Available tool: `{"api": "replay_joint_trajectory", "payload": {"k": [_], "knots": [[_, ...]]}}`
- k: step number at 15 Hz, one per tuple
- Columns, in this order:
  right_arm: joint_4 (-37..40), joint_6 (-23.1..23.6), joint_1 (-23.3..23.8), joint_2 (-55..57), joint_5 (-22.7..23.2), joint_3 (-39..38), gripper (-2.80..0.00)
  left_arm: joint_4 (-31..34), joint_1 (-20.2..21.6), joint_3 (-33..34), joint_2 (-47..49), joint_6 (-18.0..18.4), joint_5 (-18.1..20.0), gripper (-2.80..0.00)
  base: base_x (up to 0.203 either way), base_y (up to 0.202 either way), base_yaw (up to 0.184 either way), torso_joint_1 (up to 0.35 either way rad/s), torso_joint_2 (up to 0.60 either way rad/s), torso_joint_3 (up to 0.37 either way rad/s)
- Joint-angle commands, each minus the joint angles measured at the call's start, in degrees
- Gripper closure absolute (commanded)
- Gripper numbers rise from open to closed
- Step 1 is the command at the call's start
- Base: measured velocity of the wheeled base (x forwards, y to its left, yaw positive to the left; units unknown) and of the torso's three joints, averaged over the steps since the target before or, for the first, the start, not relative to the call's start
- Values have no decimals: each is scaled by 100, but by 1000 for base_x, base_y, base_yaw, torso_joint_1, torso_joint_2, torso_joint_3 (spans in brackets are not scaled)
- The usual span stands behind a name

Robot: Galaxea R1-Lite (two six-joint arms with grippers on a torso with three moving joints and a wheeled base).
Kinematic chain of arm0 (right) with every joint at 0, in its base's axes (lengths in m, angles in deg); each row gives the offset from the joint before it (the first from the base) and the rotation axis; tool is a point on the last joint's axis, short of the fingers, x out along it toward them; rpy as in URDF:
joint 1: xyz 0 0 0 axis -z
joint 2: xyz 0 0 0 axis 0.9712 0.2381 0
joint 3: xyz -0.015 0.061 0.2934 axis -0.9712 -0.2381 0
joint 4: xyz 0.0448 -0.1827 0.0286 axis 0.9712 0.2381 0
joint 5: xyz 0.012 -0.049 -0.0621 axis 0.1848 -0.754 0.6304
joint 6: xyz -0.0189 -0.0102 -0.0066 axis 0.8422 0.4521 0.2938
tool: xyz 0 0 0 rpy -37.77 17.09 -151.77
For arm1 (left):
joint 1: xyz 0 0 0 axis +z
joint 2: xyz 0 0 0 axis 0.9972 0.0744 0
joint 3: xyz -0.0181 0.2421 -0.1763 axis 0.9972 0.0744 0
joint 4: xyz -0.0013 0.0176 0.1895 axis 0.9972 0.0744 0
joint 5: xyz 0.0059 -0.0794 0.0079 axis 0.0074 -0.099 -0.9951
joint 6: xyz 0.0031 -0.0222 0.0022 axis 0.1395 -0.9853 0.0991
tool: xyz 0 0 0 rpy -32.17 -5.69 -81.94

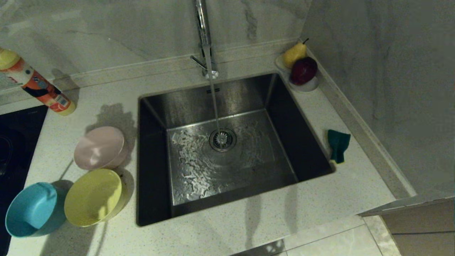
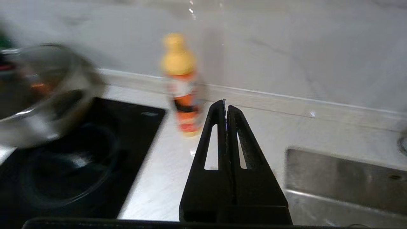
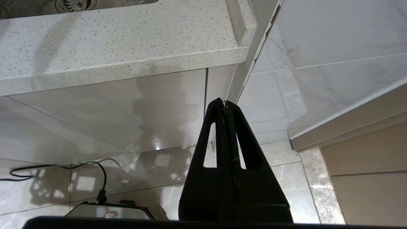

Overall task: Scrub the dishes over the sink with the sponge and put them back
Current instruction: Turn on the faucet, then pick up a bowl and the sponge

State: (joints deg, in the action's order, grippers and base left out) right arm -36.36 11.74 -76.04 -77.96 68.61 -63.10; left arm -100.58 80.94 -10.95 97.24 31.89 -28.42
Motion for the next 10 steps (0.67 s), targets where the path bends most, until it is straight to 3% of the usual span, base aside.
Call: {"api": "replay_joint_trajectory", "payload": {"k": [1, 7, 10], "knots": [[-2, 2, -1, 5, 3, -1, 0, -9, 124, 553, -1034, 5, -35, 0, 0, 0, 0, 0, 0, 0], [-2, 2, -1, -4, 3, -1, 0, -1, 288, 2044, -2529, 11, 16, 0, 0, 0, 0, 0, 0, 0], [-2, 2, -1, -4, 3, -1, 0, 19, 294, 2982, -3437, -15, 278, 0, 0, 0, 0, 0, 0, 0]]}}
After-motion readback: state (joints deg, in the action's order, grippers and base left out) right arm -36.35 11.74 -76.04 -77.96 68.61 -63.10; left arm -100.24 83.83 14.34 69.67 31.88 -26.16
